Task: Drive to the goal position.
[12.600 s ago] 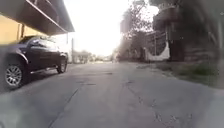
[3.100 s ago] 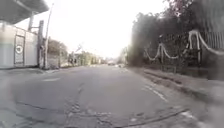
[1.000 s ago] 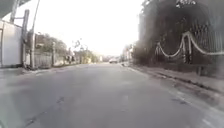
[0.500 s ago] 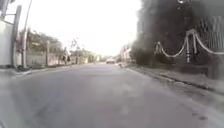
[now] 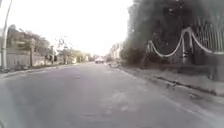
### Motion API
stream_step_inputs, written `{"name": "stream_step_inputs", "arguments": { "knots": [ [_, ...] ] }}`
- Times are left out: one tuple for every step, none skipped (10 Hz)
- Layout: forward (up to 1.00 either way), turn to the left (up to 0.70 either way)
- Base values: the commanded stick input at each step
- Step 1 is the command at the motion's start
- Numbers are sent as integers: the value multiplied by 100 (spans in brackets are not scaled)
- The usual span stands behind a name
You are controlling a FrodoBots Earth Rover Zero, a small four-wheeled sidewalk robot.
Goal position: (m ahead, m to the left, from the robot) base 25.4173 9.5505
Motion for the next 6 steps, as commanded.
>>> {"name": "stream_step_inputs", "arguments": {
  "knots": [
    [100, 4],
    [100, 4],
    [100, 4],
    [100, 4],
    [100, 4],
    [100, 4]
  ]
}}
